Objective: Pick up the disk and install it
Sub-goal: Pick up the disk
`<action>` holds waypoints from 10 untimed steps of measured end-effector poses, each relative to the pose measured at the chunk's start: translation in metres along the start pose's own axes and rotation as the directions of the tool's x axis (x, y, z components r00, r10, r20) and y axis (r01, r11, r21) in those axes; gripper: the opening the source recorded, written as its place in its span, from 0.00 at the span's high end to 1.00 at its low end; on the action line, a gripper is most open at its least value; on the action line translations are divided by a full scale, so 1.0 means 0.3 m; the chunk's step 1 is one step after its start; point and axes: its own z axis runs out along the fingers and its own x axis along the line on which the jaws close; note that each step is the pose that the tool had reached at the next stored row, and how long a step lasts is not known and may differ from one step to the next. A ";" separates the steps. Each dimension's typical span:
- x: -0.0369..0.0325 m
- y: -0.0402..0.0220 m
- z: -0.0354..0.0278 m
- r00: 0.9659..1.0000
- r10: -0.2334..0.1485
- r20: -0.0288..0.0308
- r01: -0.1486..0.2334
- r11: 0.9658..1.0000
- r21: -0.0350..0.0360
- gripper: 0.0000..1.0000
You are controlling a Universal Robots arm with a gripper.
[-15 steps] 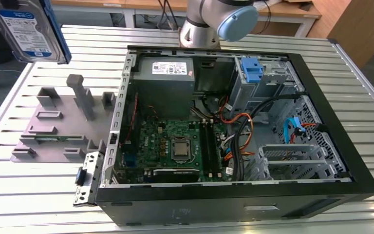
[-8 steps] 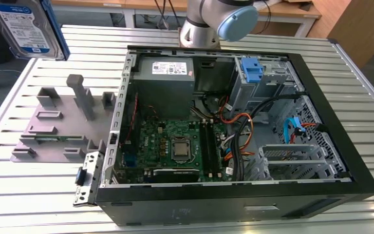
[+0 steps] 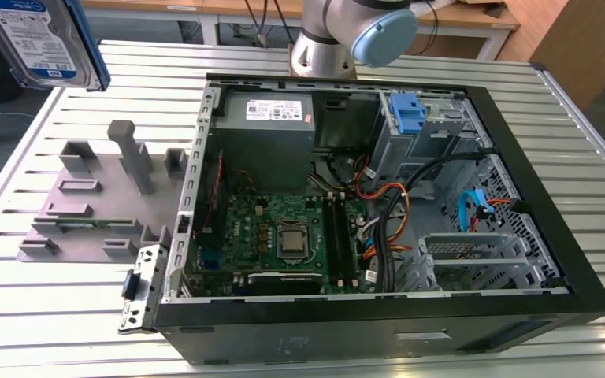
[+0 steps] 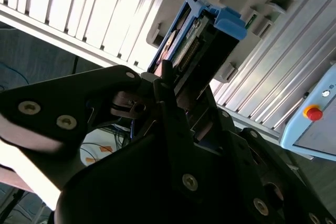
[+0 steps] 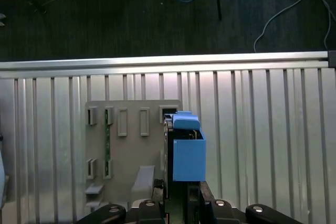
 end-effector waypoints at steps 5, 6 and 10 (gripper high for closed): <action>-0.001 0.000 -0.027 1.000 0.000 0.000 0.000 1.000 0.000 0.65; -0.001 0.000 -0.031 1.000 0.000 0.000 0.000 1.000 0.000 0.65; -0.002 0.001 -0.050 1.000 0.000 0.000 0.000 1.000 0.000 0.65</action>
